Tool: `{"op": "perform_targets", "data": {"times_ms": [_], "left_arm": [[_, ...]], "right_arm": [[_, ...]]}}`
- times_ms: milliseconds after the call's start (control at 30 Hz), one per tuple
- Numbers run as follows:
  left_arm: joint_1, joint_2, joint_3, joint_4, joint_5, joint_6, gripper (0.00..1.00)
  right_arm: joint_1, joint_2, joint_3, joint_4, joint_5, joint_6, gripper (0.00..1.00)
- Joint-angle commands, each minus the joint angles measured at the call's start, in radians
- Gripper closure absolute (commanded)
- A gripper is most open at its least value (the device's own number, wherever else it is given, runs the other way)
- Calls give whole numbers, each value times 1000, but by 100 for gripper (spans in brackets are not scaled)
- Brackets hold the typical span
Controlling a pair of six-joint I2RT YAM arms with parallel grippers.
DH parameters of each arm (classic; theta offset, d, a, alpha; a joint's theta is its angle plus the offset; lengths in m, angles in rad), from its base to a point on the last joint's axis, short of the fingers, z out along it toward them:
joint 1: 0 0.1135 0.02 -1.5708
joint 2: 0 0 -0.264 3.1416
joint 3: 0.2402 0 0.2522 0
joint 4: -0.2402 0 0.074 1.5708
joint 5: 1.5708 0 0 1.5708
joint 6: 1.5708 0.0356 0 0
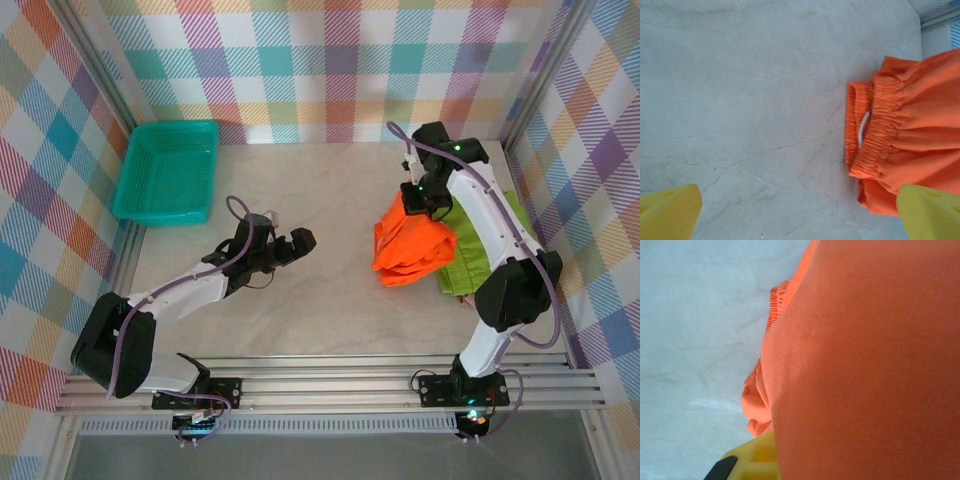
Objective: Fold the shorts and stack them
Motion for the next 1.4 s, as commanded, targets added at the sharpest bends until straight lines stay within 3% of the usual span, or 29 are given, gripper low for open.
{"op": "perform_targets", "data": {"times_ms": [0, 500, 1233, 1367], "left_arm": [[9, -29, -17, -21, -12, 3, 0], [9, -66, -34, -39, -31, 7, 0], [14, -36, -23, -34, -35, 27, 0], [19, -26, -20, -31, -31, 35, 0]], "right_arm": [[-16, -17, 55, -122, 108, -30, 100], [-115, -15, 203, -189, 209, -81, 100], [-355, 17, -12, 52, 525, -187, 100], [-364, 21, -123, 168, 655, -239, 93]]}}
